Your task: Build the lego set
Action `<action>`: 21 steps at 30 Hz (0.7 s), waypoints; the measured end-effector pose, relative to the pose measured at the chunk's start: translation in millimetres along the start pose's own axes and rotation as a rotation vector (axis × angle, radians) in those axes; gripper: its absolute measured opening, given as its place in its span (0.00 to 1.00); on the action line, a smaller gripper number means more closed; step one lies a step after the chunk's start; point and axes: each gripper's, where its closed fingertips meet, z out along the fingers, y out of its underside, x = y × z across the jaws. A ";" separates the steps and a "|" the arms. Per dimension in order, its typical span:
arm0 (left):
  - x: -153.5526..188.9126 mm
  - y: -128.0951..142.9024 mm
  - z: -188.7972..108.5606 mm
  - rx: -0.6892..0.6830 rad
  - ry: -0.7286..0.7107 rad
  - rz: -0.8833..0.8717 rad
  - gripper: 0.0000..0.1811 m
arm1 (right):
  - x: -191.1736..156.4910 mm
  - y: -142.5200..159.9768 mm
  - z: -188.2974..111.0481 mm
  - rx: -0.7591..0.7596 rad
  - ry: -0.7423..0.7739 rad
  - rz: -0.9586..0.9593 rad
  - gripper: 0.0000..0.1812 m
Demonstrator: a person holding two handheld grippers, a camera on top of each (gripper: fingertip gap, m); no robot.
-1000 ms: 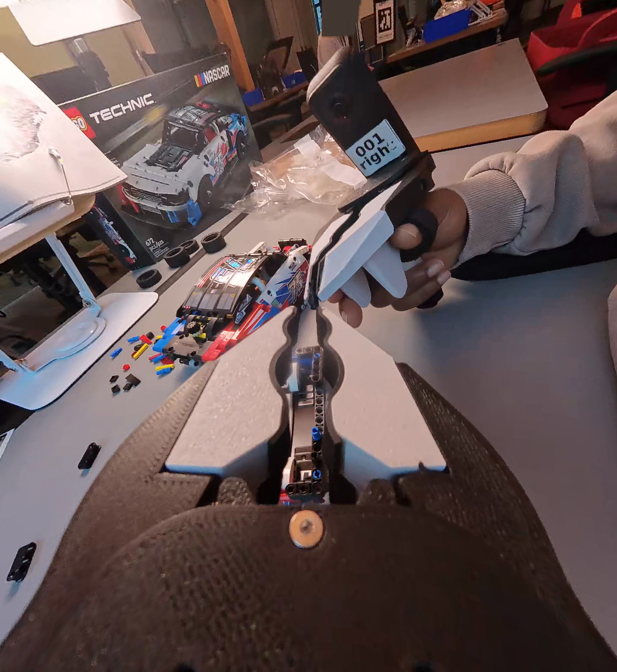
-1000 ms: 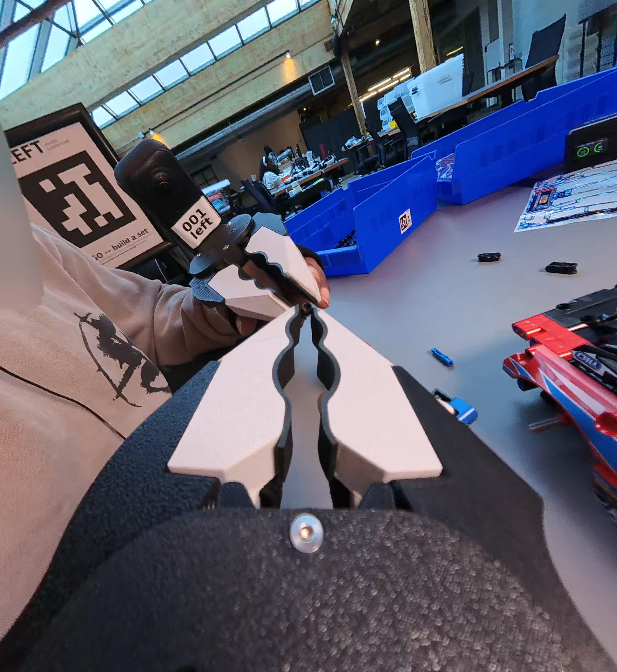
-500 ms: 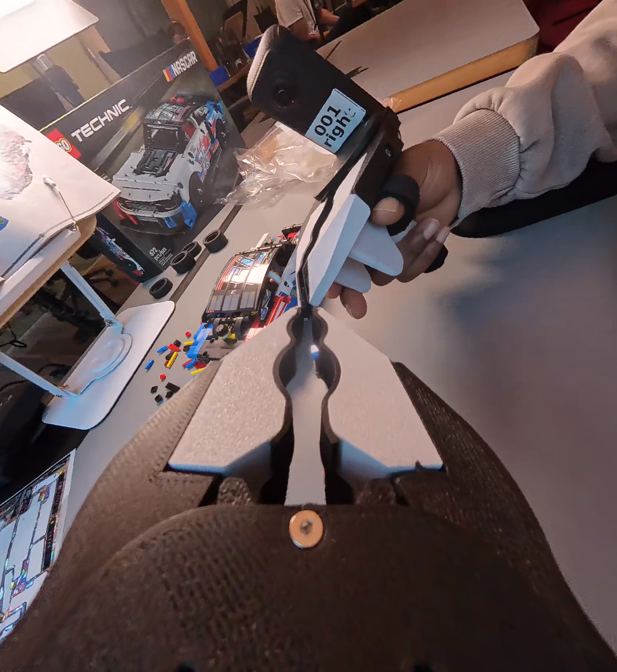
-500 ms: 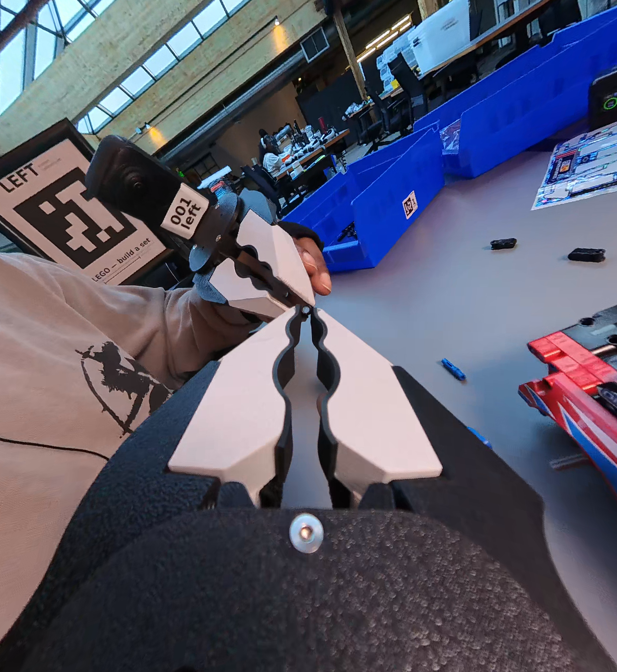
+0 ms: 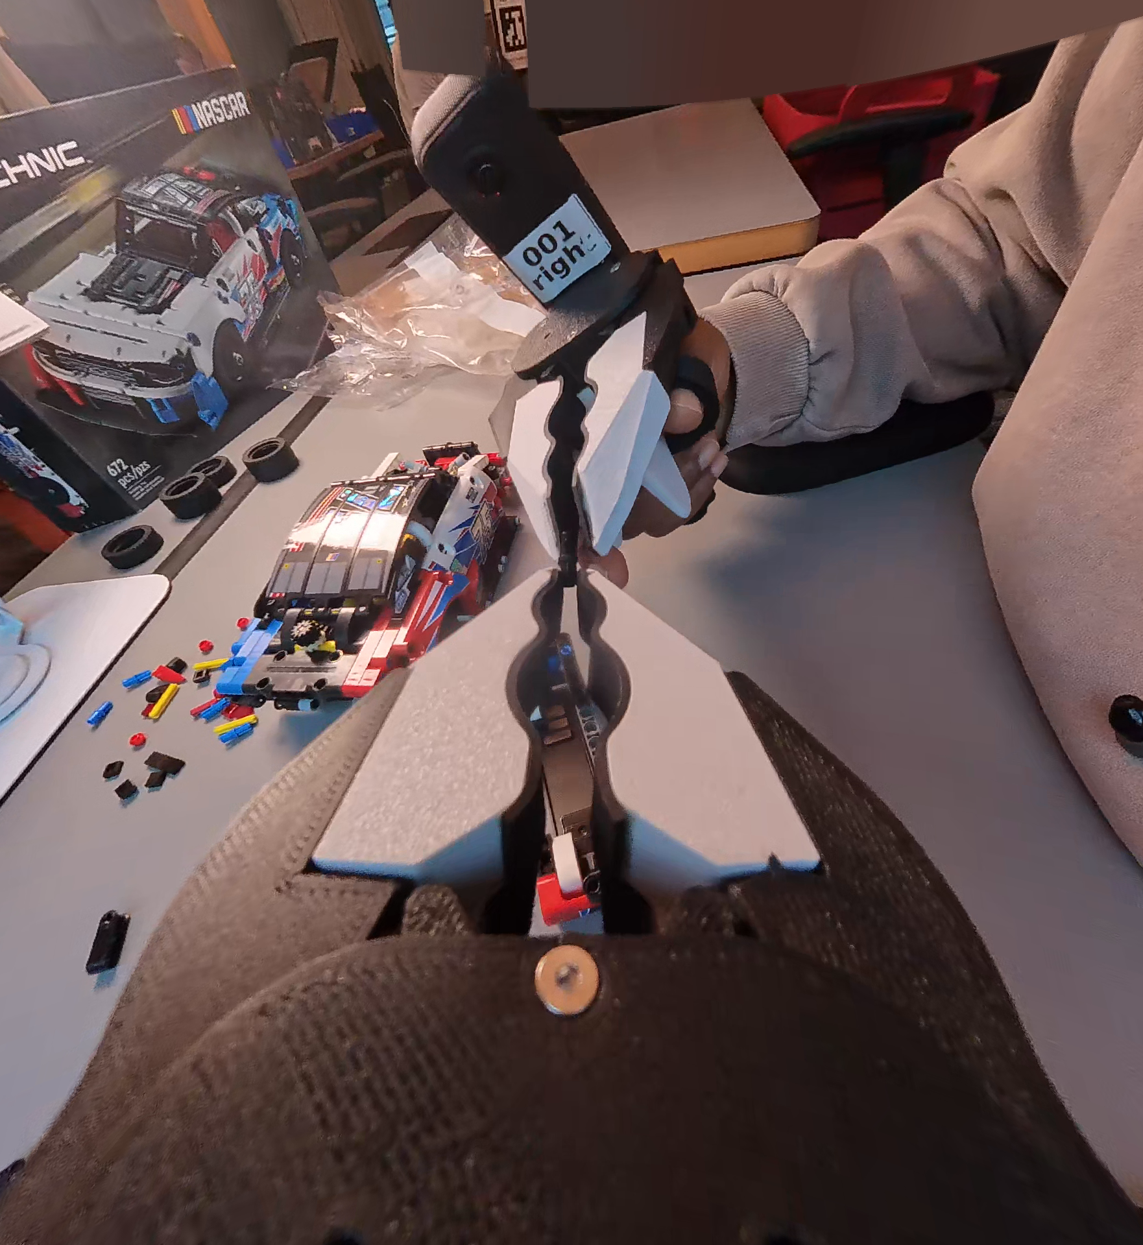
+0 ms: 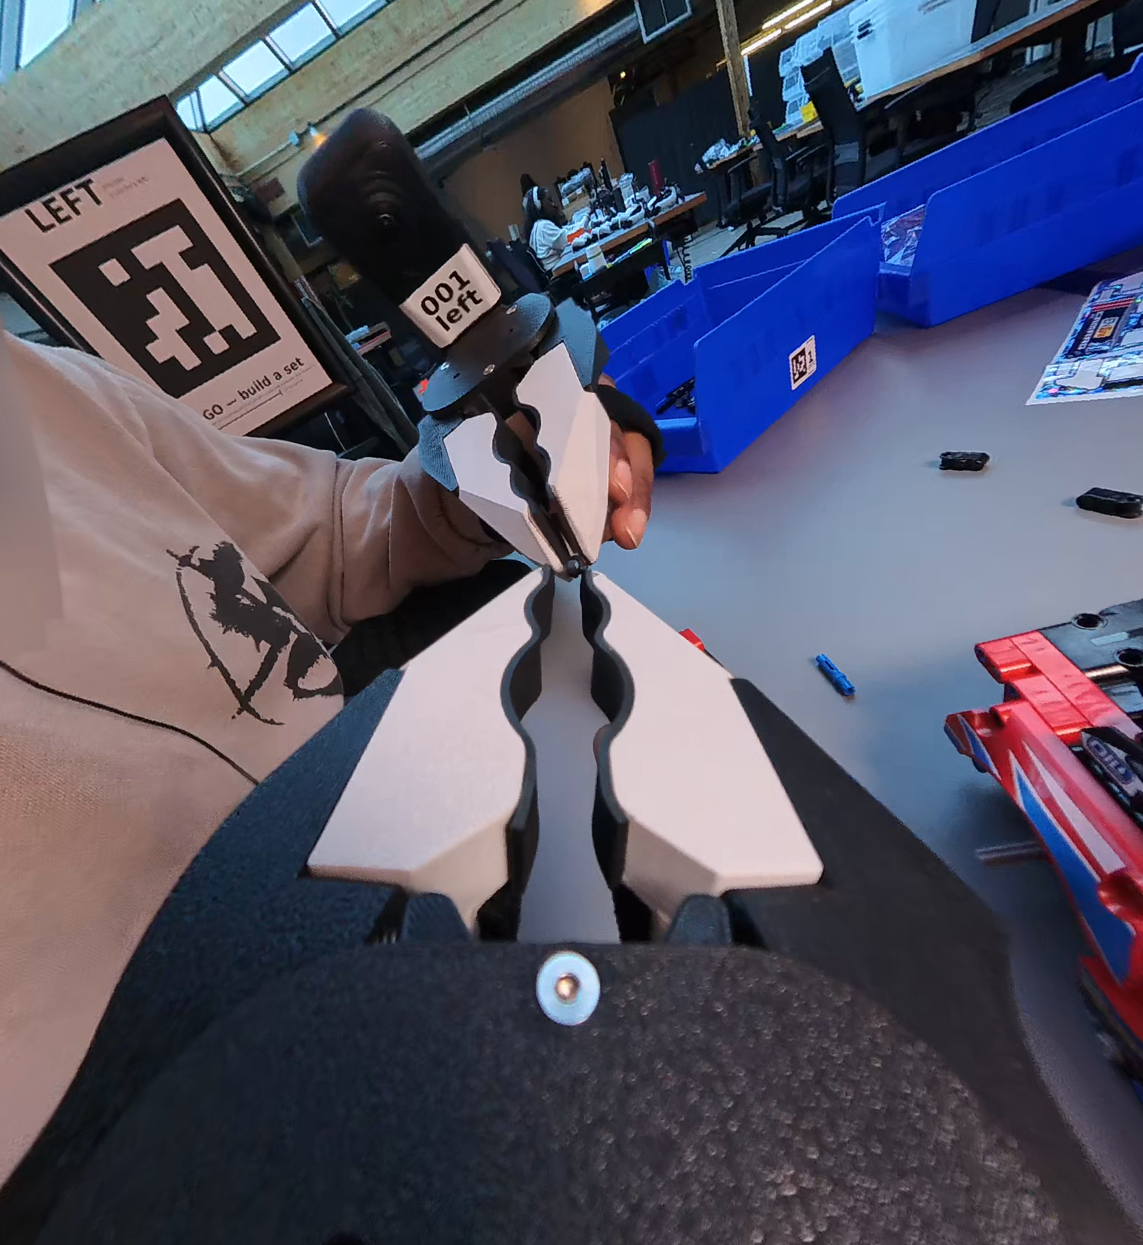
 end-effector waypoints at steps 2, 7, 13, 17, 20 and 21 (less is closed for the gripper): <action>1.1 2.1 1.8 -0.003 0.009 -0.005 0.01 | -0.6 3.1 -2.2 -0.021 0.005 -0.048 0.03; 5.6 8.6 5.6 -0.026 0.028 -0.012 0.01 | 4.9 8.2 -3.7 -0.061 0.066 -0.144 0.03; 9.1 14.2 10.3 -0.058 0.038 -0.006 0.01 | 5.5 16.6 -1.4 -0.116 0.082 -0.185 0.01; 5.4 15.2 12.3 -0.055 0.009 -0.024 0.01 | 9.7 16.7 -3.4 -0.143 0.116 -0.213 0.01; -4.8 21.5 12.7 -0.086 -0.042 -0.065 0.09 | 23.1 15.9 -16.3 -0.244 0.199 -0.264 0.01; -8.0 26.3 12.7 -0.110 -0.058 -0.082 0.18 | 29.1 18.0 -23.3 -0.300 0.232 -0.288 0.01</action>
